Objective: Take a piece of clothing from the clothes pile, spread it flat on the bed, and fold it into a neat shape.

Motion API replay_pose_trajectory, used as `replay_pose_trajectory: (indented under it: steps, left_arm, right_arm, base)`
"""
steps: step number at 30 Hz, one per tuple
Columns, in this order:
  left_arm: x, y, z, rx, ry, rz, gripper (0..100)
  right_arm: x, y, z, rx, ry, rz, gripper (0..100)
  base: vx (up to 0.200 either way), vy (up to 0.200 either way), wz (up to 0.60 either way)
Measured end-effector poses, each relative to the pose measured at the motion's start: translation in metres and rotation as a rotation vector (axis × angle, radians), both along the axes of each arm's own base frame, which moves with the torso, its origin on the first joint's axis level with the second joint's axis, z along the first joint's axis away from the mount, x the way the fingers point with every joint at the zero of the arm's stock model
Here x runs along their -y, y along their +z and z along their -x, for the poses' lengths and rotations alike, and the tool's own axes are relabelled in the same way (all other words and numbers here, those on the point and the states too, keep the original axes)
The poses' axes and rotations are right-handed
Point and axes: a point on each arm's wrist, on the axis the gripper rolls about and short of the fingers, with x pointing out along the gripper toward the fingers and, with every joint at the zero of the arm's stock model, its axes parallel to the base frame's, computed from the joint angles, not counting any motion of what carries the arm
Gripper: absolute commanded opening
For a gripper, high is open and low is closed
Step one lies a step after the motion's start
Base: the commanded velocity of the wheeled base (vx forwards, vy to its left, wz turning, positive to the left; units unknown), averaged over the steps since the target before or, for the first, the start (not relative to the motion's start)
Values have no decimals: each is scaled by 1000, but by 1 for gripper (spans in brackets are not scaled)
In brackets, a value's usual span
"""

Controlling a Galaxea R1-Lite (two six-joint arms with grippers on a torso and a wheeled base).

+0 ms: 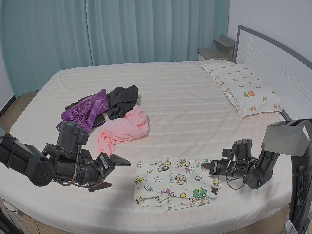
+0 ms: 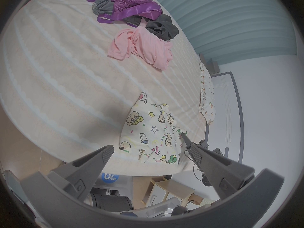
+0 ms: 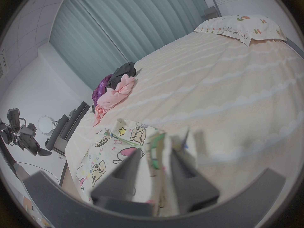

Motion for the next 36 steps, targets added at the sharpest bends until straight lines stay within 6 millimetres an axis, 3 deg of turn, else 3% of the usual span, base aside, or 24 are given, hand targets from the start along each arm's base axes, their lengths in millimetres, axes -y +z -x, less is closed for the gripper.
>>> replay_pose_trajectory:
  steps: [22,23,31,36]
  left_arm:
    - [4,-30,4,-31,-22,-17,100]
    - [4,-31,4,-34,-23,-19,100]
    - [4,-34,3,-37,-16,-34,100]
    - [6,-38,0,-8,-19,-86,100]
  right_arm:
    - [16,4,-11,51,-136,-32,0]
    - [17,4,-11,48,-139,-33,100]
    - [23,0,-9,24,-157,-28,100]
    - [29,-1,4,-21,-156,-25,100]
  base:
    - [0,0,0]
    - [0,0,0]
    - [0,0,0]
    - [0,0,0]
